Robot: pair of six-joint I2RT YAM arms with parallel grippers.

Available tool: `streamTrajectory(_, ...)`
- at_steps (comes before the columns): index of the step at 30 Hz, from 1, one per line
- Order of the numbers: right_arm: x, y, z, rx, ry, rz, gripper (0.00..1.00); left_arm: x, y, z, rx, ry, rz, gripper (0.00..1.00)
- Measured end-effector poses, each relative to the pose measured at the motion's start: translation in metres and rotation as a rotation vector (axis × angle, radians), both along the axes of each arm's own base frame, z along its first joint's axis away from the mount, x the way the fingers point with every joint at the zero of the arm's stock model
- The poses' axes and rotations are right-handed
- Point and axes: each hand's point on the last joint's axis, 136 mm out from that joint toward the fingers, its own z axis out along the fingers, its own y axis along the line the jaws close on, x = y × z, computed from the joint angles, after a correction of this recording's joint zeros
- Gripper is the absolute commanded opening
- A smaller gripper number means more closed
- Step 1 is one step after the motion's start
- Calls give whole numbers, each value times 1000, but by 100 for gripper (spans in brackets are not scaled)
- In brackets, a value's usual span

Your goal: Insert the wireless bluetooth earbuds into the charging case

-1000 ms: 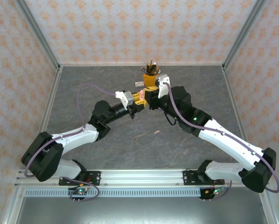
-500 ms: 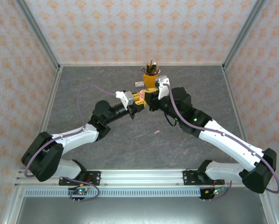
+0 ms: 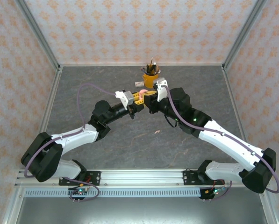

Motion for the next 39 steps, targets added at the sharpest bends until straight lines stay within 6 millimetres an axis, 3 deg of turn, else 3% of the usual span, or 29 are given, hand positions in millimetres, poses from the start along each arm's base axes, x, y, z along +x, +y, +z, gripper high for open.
streamTrajectory(3, 1, 5, 2, -26, 6, 26, 16, 0, 1, 2, -3, -3, 4, 0)
streamTrajectory(9, 2, 10, 3, -52, 24, 57, 35, 1, 2, 3, -5, -4, 12, 0)
streamTrajectory(19, -3, 3, 12, 33, 87, 57, 56, -1, 3, 6, -16, -18, 14, 0)
streamTrajectory(25, -11, -10, 42, 127, 80, 43, 57, -2, 4, 11, -33, -42, 14, 0)
streamTrajectory(30, -11, -28, 51, 174, 103, -50, 58, -1, 7, 6, -30, -33, 31, 0)
streamTrajectory(35, 3, -62, 38, 171, 215, -290, 58, 3, 14, -1, -25, -21, 84, 0)
streamTrajectory(37, 10, -75, 23, 153, 276, -403, 57, 6, 18, -4, -28, -16, 112, 0)
streamTrajectory(39, 16, -87, -6, 111, 360, -523, 57, 8, 22, -5, -29, -17, 144, 0)
